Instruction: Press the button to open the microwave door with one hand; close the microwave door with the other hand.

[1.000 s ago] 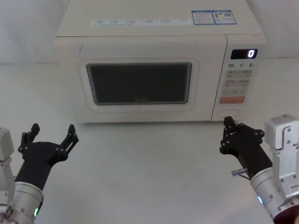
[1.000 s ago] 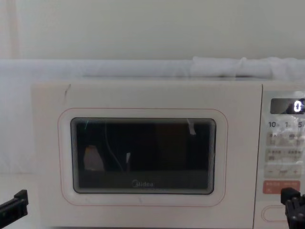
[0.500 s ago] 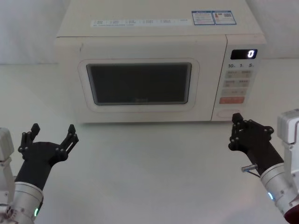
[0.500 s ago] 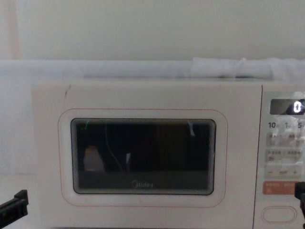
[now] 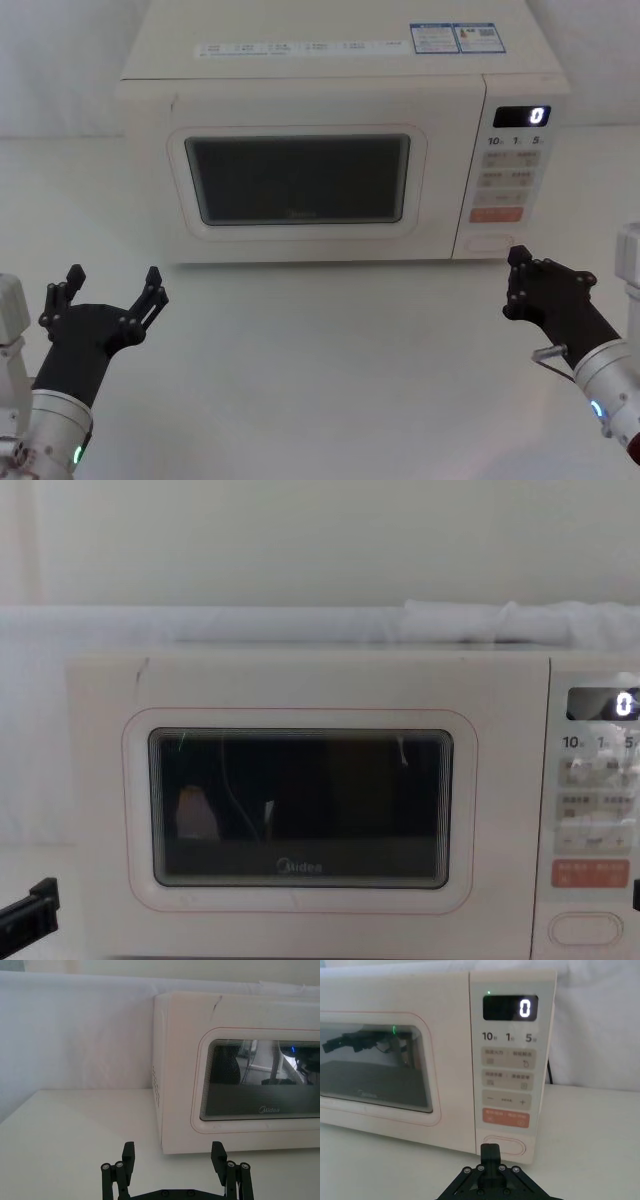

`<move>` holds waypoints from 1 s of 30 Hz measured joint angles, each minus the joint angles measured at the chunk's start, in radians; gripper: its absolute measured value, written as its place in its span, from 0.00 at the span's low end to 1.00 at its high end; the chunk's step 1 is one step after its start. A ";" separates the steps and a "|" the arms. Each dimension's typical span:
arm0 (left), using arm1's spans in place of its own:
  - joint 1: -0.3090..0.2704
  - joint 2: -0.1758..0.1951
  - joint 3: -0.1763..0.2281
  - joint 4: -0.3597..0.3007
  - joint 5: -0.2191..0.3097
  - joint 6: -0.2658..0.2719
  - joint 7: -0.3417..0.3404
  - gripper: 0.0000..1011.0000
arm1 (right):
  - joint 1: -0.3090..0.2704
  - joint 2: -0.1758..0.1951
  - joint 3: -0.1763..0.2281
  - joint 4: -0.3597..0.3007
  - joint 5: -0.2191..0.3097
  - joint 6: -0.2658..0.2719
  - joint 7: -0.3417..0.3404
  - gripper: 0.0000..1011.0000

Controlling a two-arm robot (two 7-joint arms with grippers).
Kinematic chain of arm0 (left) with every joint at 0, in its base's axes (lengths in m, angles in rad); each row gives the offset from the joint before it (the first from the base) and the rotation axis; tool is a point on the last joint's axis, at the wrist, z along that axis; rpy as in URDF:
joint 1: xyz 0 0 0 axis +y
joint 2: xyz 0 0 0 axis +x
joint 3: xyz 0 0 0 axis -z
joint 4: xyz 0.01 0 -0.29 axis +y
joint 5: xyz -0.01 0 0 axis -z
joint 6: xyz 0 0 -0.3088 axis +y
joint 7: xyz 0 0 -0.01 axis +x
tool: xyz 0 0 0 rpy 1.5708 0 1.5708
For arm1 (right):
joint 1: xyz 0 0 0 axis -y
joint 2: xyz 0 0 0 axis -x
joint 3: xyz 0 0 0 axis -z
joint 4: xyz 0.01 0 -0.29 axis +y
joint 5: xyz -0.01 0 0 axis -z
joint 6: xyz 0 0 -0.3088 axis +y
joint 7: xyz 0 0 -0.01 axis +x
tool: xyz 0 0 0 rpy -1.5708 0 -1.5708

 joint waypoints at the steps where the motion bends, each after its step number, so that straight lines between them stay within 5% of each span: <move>1: 0.000 0.000 0.000 0.000 0.000 0.000 0.000 0.99 | 0.007 -0.002 0.001 0.008 0.003 0.008 0.001 0.00; 30: 0.000 0.000 0.000 0.000 0.000 0.000 0.000 0.99 | 0.176 -0.028 -0.007 0.240 0.019 0.023 0.016 0.00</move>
